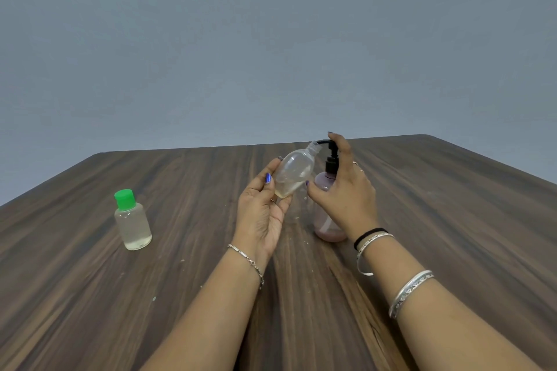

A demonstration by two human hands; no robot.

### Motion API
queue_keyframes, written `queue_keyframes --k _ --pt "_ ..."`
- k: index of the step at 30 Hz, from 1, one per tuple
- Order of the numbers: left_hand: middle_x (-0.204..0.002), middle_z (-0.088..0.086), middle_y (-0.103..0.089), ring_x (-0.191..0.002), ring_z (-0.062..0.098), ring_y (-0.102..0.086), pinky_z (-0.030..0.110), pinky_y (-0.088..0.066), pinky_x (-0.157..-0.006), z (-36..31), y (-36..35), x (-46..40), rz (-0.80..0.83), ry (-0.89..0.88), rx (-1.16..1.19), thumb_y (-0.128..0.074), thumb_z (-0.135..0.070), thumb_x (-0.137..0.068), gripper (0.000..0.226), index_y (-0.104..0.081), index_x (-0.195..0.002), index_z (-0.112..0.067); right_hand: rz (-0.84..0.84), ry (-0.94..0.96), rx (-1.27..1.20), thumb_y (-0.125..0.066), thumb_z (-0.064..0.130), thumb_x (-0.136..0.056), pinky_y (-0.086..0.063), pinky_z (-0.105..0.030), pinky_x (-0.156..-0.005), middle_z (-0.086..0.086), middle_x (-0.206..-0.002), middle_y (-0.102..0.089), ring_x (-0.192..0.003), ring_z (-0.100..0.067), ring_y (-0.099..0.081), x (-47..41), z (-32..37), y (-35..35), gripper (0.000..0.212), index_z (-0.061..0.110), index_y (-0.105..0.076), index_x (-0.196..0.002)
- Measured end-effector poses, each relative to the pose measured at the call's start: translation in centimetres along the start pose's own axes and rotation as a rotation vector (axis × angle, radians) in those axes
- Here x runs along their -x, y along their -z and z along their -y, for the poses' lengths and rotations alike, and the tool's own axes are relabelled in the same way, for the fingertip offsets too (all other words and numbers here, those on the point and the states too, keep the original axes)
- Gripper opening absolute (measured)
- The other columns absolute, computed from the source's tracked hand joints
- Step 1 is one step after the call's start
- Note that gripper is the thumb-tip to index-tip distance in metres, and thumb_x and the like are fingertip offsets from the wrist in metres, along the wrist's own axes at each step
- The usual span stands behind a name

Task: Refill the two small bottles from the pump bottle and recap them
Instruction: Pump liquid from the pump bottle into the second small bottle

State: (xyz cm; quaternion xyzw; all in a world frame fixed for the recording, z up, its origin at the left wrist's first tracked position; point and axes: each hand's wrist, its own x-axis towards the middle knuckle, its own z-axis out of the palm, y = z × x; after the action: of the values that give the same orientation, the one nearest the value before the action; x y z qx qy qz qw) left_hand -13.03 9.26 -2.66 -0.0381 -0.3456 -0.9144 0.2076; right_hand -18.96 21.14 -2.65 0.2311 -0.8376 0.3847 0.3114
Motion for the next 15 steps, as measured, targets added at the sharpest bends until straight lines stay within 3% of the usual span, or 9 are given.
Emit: queue_keyframes --k 8,15 --pt "-0.105 0.006 -0.066 -0.099 0.018 -0.063 0.031 -0.052 -0.087 0.03 0.15 -0.07 -0.002 -0.007 -0.018 -0.04 -0.003 -0.096 0.023 -0.06 -0.105 -0.004 -0.036 -0.019 -0.005 -0.063 0.025 -0.076 -0.036 -0.025 -0.066 0.006 -0.087 -0.055 -0.083 -0.014 -0.053 -0.17 0.2 -0.29 0.059 0.034 -0.027 -0.121" --pt "-0.107 0.007 -0.066 -0.097 0.017 -0.064 0.03 -0.055 -0.083 -0.13 0.32 -0.32 -0.007 -0.006 0.013 -0.04 -0.002 -0.095 0.023 -0.06 -0.107 -0.004 -0.01 -0.028 -0.003 -0.063 0.029 -0.076 -0.039 -0.026 -0.069 0.01 -0.088 -0.051 -0.085 -0.011 -0.048 -0.04 0.16 -0.06 0.075 0.044 -0.016 -0.133"
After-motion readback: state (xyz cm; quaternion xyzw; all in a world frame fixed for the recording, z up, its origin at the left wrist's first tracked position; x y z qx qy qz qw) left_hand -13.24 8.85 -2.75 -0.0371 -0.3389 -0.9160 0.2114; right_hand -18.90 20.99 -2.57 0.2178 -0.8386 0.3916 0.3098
